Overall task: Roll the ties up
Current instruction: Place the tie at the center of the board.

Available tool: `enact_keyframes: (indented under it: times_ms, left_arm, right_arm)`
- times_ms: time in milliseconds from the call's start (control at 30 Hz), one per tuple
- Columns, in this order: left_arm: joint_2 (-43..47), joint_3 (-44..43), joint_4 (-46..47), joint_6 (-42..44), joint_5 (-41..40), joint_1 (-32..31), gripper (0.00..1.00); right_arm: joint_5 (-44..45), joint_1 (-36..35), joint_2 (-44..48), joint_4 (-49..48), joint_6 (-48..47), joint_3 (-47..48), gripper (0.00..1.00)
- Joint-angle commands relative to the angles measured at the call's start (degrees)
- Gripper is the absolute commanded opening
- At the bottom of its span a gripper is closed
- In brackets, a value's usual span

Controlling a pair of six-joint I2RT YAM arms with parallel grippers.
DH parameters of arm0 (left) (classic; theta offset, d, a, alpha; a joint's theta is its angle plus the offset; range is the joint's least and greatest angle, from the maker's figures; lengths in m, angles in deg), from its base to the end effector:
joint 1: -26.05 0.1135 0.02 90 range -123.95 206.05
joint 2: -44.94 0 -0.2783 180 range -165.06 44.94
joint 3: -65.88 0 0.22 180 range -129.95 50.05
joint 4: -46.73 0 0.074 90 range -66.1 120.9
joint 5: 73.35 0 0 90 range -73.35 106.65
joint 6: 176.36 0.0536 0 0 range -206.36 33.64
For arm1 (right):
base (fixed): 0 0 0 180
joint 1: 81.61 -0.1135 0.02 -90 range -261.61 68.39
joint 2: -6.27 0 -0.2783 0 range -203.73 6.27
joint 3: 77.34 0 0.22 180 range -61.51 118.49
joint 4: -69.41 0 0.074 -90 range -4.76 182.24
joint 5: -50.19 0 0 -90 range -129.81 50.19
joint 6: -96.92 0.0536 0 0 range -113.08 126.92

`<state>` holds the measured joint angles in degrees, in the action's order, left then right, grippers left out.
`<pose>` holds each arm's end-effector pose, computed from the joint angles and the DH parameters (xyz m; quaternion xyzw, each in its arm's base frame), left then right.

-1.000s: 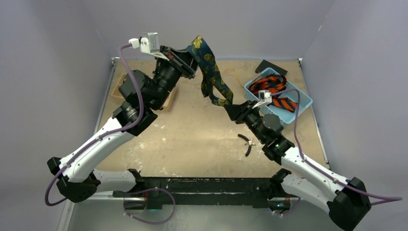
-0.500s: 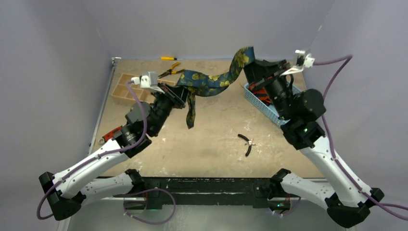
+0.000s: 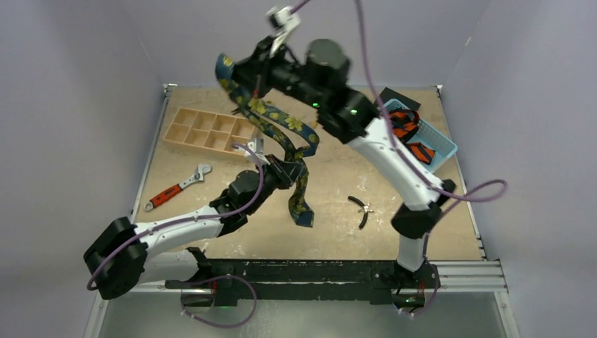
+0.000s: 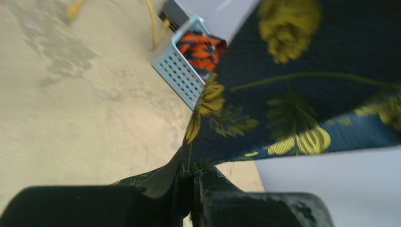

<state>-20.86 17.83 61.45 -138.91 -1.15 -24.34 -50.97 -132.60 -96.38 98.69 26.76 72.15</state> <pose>0.1658 -0.1747 0.2937 -0.1200 0.7147 -0.4619 0.5113 0.2136 0.2801 0.5837 -0.2335 0.5454 0.5121 0.6211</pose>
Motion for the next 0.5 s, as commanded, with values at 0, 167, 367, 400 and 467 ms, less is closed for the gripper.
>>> enact_keyframes:
  times_ms: [0,167,367,400,467]
  left_arm:
    - [-1.8,3.8,19.6,-6.8,8.2,-0.5,0.0]
    - [1.3,9.3,25.8,-8.1,7.5,-1.0,0.0]
    - [2.2,11.0,29.0,-9.0,9.9,-1.5,0.0]
    - [2.8,11.0,28.8,-8.9,9.7,-1.5,0.0]
    - [4.8,11.1,27.5,-8.1,8.7,-1.5,0.0]
  right_arm:
    - [5.2,2.1,-8.0,18.1,2.3,4.4,0.0]
    - [7.4,5.3,-13.1,21.1,3.4,5.0,0.06]
    - [9.7,5.6,-15.7,20.5,3.5,0.9,0.56]
    - [10.4,5.6,-13.9,19.1,3.8,-0.5,0.69]
    - [11.8,6.0,-11.8,20.6,4.0,2.1,0.85]
